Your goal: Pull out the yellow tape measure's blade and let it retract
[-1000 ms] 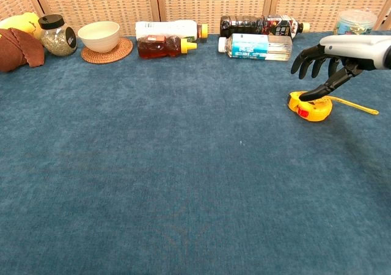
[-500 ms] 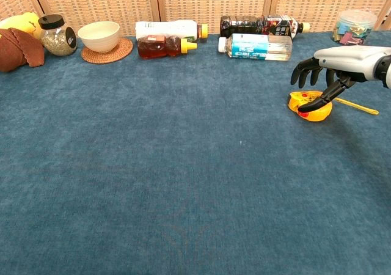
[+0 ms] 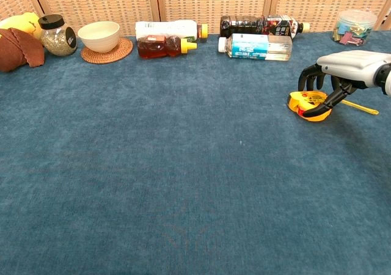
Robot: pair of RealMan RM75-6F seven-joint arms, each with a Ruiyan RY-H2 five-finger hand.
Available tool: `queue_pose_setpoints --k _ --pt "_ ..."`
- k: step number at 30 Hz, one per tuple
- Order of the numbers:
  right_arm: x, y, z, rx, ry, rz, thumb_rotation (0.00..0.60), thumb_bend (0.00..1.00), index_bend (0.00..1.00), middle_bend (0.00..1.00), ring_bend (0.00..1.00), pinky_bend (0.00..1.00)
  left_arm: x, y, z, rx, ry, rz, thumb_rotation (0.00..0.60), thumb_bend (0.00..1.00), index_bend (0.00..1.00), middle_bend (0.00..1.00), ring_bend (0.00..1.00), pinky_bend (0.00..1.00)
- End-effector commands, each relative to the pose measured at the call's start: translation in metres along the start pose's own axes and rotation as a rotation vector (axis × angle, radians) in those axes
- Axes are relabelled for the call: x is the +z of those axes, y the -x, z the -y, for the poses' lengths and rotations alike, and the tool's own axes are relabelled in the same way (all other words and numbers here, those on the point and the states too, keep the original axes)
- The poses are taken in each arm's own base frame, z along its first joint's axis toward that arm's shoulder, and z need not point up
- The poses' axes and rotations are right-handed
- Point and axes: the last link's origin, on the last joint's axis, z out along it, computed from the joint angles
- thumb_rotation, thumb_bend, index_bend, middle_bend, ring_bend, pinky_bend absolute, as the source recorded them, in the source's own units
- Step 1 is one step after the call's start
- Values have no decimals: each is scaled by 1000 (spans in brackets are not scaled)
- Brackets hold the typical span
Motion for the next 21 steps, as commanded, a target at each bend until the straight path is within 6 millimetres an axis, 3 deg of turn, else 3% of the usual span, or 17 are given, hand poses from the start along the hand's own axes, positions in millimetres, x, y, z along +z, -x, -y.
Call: queue_pose_setpoints --k 1,21 --pt "1 3 0 -2 -2 -2 320 179 330 378 355 450 -1 -1 0 1 -2 -1 600 279 545 406 281 299" --pt "7 10 -9 -24 -14 -34 329 175 500 525 499 559 -7 -4 3 5 -16 -1 600 280 545 406 281 299"
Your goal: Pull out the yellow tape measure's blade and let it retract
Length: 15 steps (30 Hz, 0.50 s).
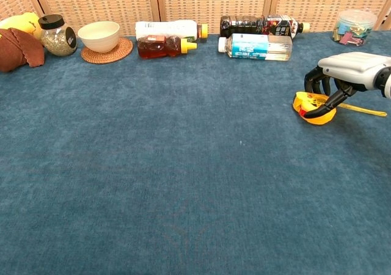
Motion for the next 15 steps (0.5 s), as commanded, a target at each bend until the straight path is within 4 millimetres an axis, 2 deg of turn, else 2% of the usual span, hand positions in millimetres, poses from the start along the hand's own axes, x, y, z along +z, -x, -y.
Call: queue_pose_setpoints --k 1,15 --pt "1 1 0 -5 -9 -9 330 175 504 527 499 556 -1 0 0 -2 0 3 600 280 545 406 281 299" --pt "-3 8 -8 -36 -18 2 330 173 445 475 458 504 -1 0 -1 -6 7 10 600 279 546 406 281 299"
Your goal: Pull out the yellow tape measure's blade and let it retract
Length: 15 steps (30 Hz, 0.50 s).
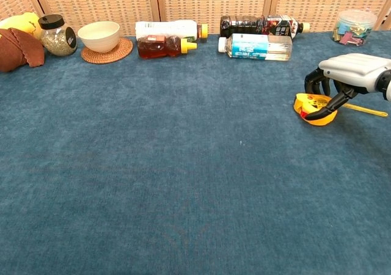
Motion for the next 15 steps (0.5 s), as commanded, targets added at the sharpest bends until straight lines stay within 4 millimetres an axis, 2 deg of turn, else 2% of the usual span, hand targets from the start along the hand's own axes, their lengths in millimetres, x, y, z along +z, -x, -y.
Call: queue_pose_setpoints --k 1,5,8,10,15 --pt "-1 1 -2 -8 0 5 330 173 443 473 456 503 -1 0 0 -3 -1 1 600 279 546 406 281 299" --pt "-2 4 -3 -13 1 13 331 174 456 482 468 514 -1 0 -1 -2 1 1 600 279 545 406 280 299" --pt "-2 5 -4 -21 -2 13 340 174 512 530 519 543 -1 0 -1 -2 2 -2 600 279 545 406 280 299" --pt "-1 6 -3 -31 -6 14 373 175 548 565 561 577 -1 -1 -1 -3 4 -4 600 279 546 406 281 299" --pt "-1 6 -3 -20 -6 6 382 175 577 603 618 627 -1 0 -2 -6 6 0 600 279 545 406 281 300"
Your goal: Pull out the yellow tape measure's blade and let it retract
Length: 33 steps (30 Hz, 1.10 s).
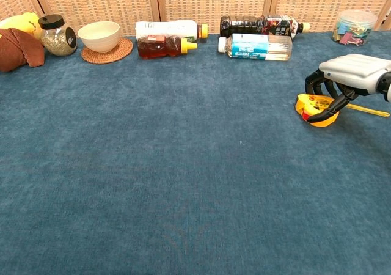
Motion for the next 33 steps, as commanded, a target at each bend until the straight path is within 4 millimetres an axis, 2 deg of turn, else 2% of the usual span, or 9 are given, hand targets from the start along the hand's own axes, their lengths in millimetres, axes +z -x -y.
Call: queue_pose_setpoints --k 1,18,33 --pt "0 -1 0 6 -2 -8 384 175 579 607 622 634 0 1 0 -2 1 5 600 279 546 406 281 301" --pt "-11 -31 10 96 -53 -83 385 174 580 609 629 657 19 1 -23 -32 90 31 600 279 546 406 281 325" --pt "-42 -73 38 180 -115 -159 385 173 580 608 625 650 54 0 -74 -101 232 120 600 279 545 406 282 347"
